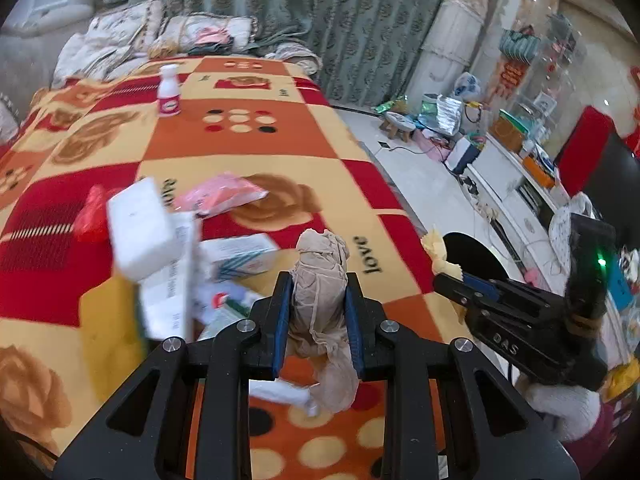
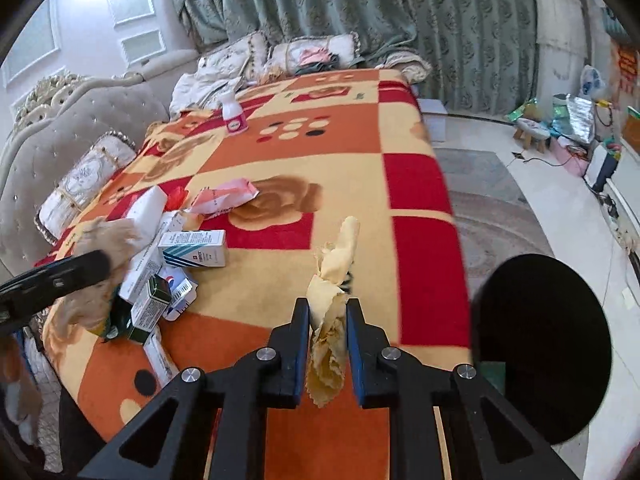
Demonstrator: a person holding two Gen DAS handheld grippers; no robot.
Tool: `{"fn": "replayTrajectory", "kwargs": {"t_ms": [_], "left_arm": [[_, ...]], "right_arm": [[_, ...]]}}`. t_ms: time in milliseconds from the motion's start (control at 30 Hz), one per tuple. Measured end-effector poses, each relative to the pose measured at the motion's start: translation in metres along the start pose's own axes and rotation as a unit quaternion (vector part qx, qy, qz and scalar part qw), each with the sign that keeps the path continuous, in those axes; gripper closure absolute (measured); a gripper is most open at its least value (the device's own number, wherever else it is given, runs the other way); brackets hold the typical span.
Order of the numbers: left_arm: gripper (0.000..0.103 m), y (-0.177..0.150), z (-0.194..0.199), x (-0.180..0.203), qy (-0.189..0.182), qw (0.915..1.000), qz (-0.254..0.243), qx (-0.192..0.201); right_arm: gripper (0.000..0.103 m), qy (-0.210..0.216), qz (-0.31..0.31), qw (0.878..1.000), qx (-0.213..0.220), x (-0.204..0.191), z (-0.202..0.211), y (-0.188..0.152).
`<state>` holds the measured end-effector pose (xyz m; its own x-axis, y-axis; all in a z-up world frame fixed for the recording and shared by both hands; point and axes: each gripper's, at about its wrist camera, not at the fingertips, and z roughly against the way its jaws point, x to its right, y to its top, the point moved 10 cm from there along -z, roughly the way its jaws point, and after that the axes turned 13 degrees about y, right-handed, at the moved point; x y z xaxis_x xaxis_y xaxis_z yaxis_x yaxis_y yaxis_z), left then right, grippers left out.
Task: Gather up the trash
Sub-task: 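Carry stocking and yellow cloth over the black bin and open both tools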
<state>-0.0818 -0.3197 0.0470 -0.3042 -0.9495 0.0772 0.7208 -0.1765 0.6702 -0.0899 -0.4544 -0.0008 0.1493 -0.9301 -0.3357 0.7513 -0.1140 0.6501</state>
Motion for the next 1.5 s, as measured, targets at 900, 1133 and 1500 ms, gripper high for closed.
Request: {"fn": "replayTrajectory", "kwargs": {"t_ms": [900, 1133, 1500], "left_arm": [[0.08, 0.026, -0.044, 0.161, -0.08, 0.9948, -0.059, -0.024], [0.08, 0.025, -0.06, 0.19, -0.098, 0.9921, -0.067, -0.041], [0.08, 0.019, -0.079, 0.216, -0.107, 0.9906, -0.063, -0.057]], "right_arm": [[0.086, -0.093, -0.041, 0.994, 0.048, 0.101, 0.086, -0.008], [0.086, -0.105, -0.064, 0.991, 0.047, 0.135, 0.093, -0.014], [0.086, -0.111, -0.089, 0.989, 0.04, 0.169, 0.093, -0.023]]}}
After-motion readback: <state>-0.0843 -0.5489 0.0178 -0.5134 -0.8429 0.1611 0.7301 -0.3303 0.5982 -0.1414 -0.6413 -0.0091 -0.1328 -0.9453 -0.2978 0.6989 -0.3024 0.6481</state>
